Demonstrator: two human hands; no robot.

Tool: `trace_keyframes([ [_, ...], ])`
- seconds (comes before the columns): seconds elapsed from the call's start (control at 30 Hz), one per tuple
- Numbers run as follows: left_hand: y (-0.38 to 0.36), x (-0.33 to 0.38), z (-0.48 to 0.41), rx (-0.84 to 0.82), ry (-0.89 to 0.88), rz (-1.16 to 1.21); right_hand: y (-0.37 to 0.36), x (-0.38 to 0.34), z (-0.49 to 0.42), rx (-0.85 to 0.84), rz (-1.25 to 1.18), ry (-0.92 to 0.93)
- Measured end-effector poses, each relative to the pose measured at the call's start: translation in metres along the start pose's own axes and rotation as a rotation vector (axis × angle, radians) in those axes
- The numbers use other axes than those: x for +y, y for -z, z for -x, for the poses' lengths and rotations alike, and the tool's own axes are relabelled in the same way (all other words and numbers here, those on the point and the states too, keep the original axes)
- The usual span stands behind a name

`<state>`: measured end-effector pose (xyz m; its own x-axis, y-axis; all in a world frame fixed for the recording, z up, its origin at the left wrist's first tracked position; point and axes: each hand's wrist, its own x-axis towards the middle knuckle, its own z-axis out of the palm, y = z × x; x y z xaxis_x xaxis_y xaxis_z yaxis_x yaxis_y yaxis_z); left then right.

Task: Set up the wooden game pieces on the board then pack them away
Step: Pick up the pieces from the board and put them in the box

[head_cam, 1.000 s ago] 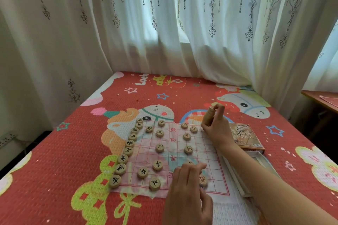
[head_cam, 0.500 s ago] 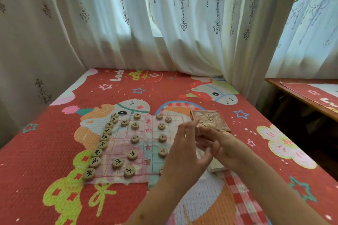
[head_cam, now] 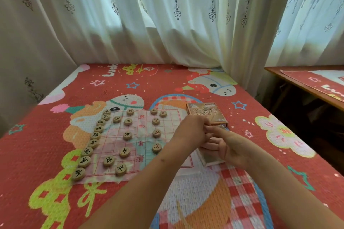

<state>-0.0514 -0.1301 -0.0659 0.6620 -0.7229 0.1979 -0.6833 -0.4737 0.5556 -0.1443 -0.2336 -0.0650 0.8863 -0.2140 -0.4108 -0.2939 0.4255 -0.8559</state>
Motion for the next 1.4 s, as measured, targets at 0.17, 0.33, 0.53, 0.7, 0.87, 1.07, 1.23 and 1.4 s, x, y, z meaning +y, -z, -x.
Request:
trace_keyframes([
  [0.17, 0.006, -0.007, -0.012, -0.124, -0.003, -0.063, 0.005, -0.003, -0.008, 0.133, 0.436, -0.03],
  [0.33, 0.023, -0.008, -0.02, -0.132, -0.022, -0.087, 0.01, -0.006, -0.019, 0.346, 0.875, 0.169],
  [0.53, 0.036, -0.019, -0.012, -0.072, 0.012, -0.012, 0.021, -0.002, -0.032, 0.278, 1.257, 0.447],
  [0.7, 0.029, -0.029, 0.007, -0.017, 0.073, 0.058, 0.019, 0.009, -0.039, 0.154, 1.283, 0.59],
  [0.87, 0.014, -0.025, 0.018, -0.015, 0.016, 0.049, 0.023, 0.013, -0.042, 0.226, 1.17, 0.668],
  [1.07, 0.004, -0.015, 0.016, -0.116, -0.1, -0.02, 0.027, 0.01, -0.04, 0.3, 0.986, 0.681],
  [1.23, 0.007, -0.014, 0.017, -0.203, -0.135, -0.013, 0.031, 0.011, -0.04, 0.245, 1.143, 0.581],
  [1.4, 0.018, -0.023, 0.019, -0.213, -0.128, -0.034, 0.029, 0.005, -0.03, 0.107, 0.975, 0.465],
])
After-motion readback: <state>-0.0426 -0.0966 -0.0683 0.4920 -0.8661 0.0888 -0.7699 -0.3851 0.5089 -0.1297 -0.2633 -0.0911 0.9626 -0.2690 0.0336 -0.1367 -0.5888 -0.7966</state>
